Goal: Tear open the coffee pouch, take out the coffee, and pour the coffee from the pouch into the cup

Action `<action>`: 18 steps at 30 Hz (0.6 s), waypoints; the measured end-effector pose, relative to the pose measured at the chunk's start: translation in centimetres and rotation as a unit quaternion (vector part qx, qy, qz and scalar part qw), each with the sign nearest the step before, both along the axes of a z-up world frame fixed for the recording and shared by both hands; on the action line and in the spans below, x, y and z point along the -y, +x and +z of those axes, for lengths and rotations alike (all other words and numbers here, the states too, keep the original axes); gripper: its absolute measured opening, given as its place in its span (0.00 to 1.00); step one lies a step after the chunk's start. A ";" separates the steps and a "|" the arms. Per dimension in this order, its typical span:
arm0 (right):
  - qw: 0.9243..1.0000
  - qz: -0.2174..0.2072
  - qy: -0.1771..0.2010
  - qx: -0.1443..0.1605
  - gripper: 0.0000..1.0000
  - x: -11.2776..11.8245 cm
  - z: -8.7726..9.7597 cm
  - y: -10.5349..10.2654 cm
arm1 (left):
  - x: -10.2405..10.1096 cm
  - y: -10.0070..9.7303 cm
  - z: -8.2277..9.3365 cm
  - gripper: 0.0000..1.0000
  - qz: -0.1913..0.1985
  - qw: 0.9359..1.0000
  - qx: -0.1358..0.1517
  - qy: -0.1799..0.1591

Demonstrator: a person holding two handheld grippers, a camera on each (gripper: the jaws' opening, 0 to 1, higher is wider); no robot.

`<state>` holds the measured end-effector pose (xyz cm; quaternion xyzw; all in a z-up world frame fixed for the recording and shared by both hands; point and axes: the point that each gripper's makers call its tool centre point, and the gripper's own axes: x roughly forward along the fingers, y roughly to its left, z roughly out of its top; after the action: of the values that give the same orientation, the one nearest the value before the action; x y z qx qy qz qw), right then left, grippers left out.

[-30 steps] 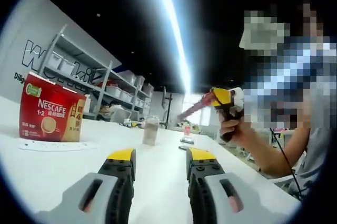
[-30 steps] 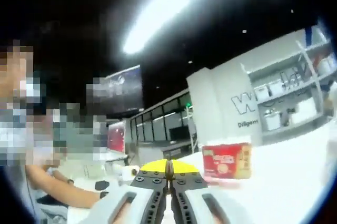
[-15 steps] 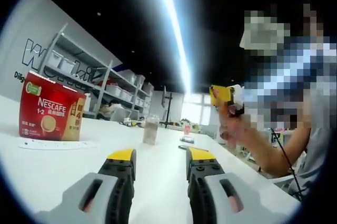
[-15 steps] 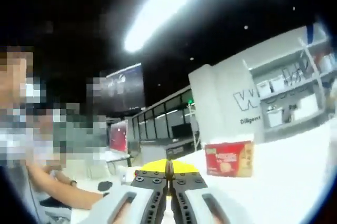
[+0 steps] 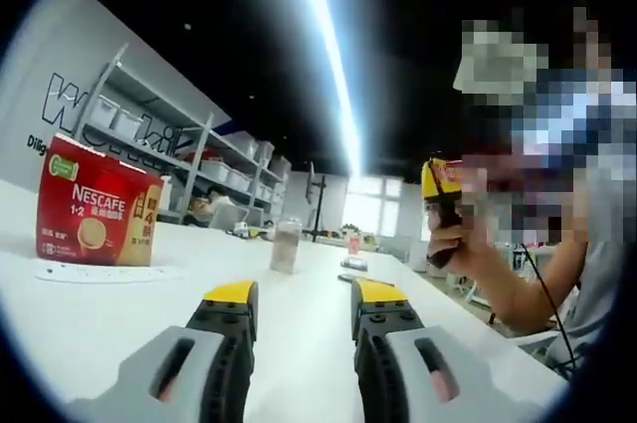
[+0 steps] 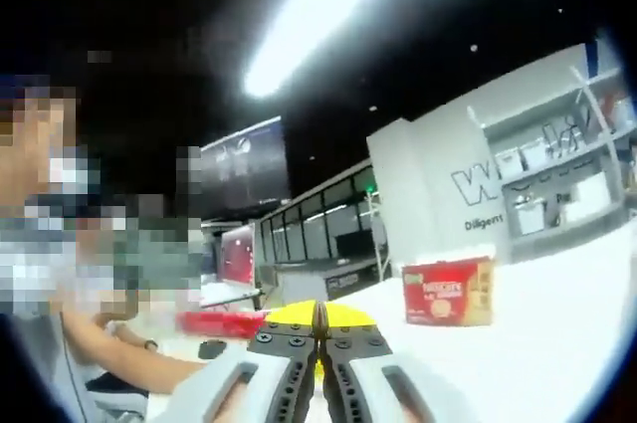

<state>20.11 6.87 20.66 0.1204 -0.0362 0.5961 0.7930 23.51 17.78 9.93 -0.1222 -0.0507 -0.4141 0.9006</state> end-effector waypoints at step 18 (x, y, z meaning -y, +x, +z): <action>1.000 0.000 -0.001 -0.005 0.01 -0.3 -0.7 -0.2 | 0.6 -0.5 -0.1 0.39 0.001 1.000 -0.001 0.006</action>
<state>19.92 7.21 19.96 0.1222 -0.0315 0.5959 0.7931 23.04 17.20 9.84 -0.1170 -0.0475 -0.4135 0.9017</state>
